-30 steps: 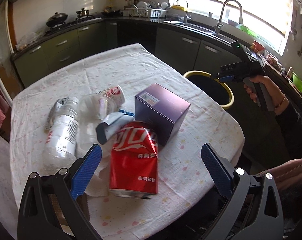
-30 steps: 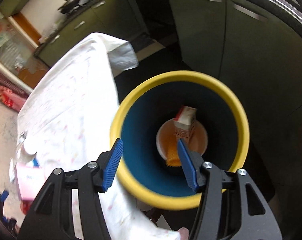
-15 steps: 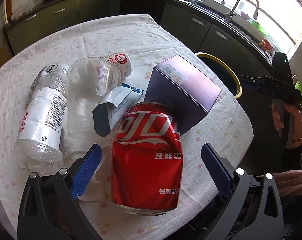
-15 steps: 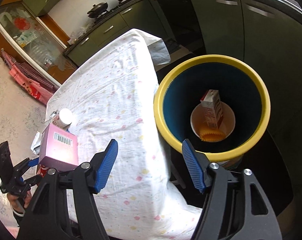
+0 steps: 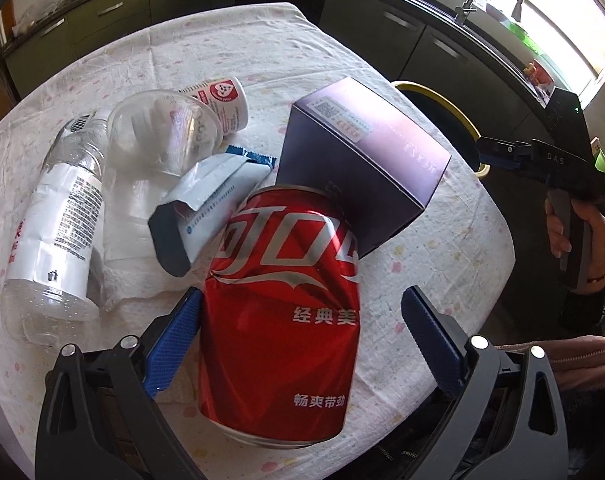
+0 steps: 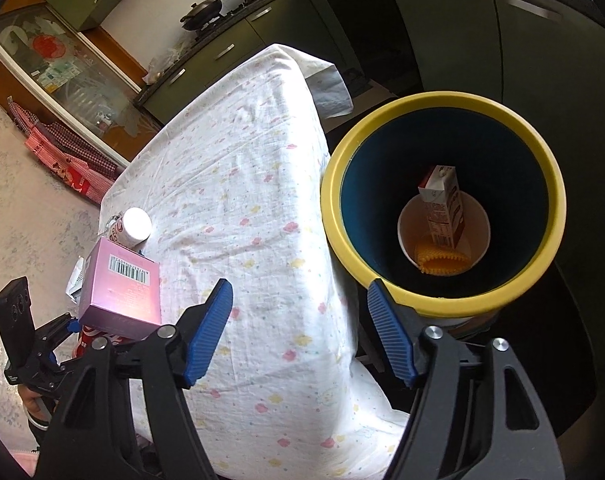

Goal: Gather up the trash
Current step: 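Grasp the red Coca-Cola can with the left gripper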

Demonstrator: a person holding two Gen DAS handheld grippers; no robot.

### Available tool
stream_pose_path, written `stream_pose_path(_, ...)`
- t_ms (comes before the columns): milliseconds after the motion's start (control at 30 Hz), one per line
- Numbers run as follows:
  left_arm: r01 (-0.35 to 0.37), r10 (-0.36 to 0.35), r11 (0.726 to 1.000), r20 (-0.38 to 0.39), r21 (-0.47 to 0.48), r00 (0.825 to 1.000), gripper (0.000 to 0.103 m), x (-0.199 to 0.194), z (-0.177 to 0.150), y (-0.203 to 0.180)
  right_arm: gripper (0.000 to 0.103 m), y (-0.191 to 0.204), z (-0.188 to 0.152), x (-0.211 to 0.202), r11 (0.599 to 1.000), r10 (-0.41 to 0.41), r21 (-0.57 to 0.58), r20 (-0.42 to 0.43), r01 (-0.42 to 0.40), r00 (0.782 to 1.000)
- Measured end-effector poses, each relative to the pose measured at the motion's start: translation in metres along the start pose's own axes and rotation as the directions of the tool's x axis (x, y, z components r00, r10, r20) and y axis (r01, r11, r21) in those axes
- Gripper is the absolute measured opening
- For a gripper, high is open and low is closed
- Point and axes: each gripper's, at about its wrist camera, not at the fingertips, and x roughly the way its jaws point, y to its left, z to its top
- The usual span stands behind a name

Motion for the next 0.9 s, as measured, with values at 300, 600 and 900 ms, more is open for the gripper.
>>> stream_pose_path(300,-0.004,0.005,1.000,-0.018,0.027,1.000,0.094,0.010,0.005,-0.005,0.067,0.001,-0.004,0.007,1.000,0.000,-0.004,-0.017,0.000,1.000)
stream_pose_path(600,0.012,-0.009,0.999,-0.057,0.047,0.998,0.072,0.015,-0.002,-0.006,0.068,0.005,-0.006,0.010,1.000,0.004,-0.015,-0.031,-0.004,1.000)
stream_pose_path(900,-0.005,0.004,0.998,0.009,0.070,1.000,0.072,-0.023,-0.015,-0.013,0.067,0.012,-0.007,0.012,0.999,0.000,-0.033,-0.037,-0.001,0.999)
